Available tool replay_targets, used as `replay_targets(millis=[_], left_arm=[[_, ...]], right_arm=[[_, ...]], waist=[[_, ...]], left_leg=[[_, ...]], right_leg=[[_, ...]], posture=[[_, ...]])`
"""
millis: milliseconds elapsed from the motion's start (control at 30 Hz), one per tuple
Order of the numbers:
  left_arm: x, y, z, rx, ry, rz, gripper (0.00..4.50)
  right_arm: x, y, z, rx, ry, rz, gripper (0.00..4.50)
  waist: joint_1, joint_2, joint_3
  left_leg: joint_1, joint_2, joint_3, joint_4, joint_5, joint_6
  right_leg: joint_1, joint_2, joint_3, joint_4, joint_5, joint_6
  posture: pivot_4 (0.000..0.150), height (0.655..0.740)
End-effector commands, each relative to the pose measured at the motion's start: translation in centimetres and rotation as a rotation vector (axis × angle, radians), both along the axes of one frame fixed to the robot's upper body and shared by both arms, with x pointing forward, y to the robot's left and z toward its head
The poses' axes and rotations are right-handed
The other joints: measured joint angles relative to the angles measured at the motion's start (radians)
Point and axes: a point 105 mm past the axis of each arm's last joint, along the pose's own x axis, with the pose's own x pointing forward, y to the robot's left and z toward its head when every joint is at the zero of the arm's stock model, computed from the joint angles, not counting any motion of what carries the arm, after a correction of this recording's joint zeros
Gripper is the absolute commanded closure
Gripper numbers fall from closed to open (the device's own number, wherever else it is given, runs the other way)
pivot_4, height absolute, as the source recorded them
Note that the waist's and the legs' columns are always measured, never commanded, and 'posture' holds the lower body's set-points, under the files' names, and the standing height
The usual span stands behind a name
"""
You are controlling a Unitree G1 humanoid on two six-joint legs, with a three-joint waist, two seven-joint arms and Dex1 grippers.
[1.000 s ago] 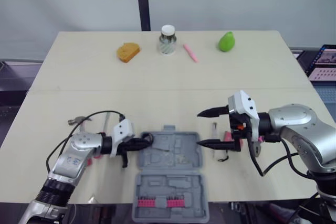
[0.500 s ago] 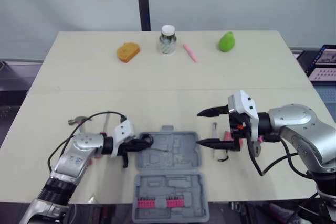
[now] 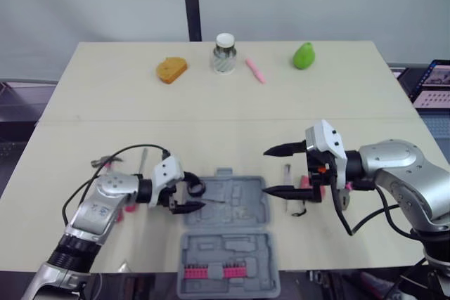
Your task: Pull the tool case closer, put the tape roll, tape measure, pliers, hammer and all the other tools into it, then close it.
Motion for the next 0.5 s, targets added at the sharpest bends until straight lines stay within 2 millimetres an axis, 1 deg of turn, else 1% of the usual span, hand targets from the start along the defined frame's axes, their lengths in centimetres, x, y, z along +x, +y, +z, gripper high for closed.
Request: replay_targets(millis=[33, 100, 167, 200, 267, 367, 500], left_arm=[[-0.3, 0.4, 2.1, -0.032, -0.054, -0.001, 0.32], [0.0, 0.8, 2.9, -0.073, -0.064, 0.029, 0.32], [0.3, 1.2, 2.8, -0.119, -0.054, 0.071, 0.32], [0.5, 1.2, 2.7, -0.154, -0.058, 0.096, 0.56], [0.8, 1.3, 2.2, -0.193, -0.052, 0.129, 1.18], [0.9, 1.1, 0.4, -0.201, -0.021, 0.166, 2.68], [1.1, 0.7, -0.6, -0.222, -0.021, 0.197, 2.68]], right_arm=[[-0.4, 0.1, 1.2, 0.03, -0.048, 0.011, 0.0], [-0.4, 0.1, 1.2, 0.04, -0.048, 0.009, 0.0], [-0.2, 0.1, 1.2, 0.041, -0.049, 0.006, 0.0], [-0.1, 0.0, 1.2, 0.039, -0.049, 0.005, 0.0], [0.0, 0.0, 1.2, 0.037, -0.049, 0.003, 0.0], [0.2, 0.0, 1.2, 0.038, -0.05, 0.001, 0.0], [0.3, -0.1, 1.3, 0.036, -0.052, -0.002, 0.0]], waist=[[0.0, 0.0, 0.0], [0.0, 0.0, 0.0], [0.0, 0.0, 0.0], [0.0, 0.0, 0.0], [0.001, 0.0, 0.0], [0.0, 0.0, 0.0], [0.002, 0.0, 0.0]], left_leg=[[0.0, 0.0, 0.0, 0.0, 0.0, 0.0], [0.0, 0.0, 0.0, 0.0, 0.0, 0.0], [0.0, 0.0, 0.0, 0.0, 0.0, 0.0], [0.0, 0.0, 0.0, 0.0, 0.0, 0.0], [0.0, 0.0, 0.0, 0.0, 0.0, 0.0], [0.0, 0.0, 0.0, 0.0, 0.0, 0.0], [0.0, 0.0, 0.0, 0.0, 0.0, 0.0]], right_leg=[[0.0, 0.0, 0.0, 0.0, 0.0, 0.0], [0.0, 0.0, 0.0, 0.0, 0.0, 0.0], [0.0, 0.0, 0.0, 0.0, 0.0, 0.0], [0.0, 0.0, 0.0, 0.0, 0.0, 0.0], [0.0, 0.0, 0.0, 0.0, 0.0, 0.0], [0.001, 0.0, 0.0, 0.0, 0.0, 0.0], [0.001, 0.0, 0.0, 0.0, 0.0, 0.0]], posture=[[0.15, 0.74], [0.15, 0.74], [0.15, 0.74], [0.15, 0.74], [0.15, 0.74], [0.15, 0.74], [0.15, 0.74]])
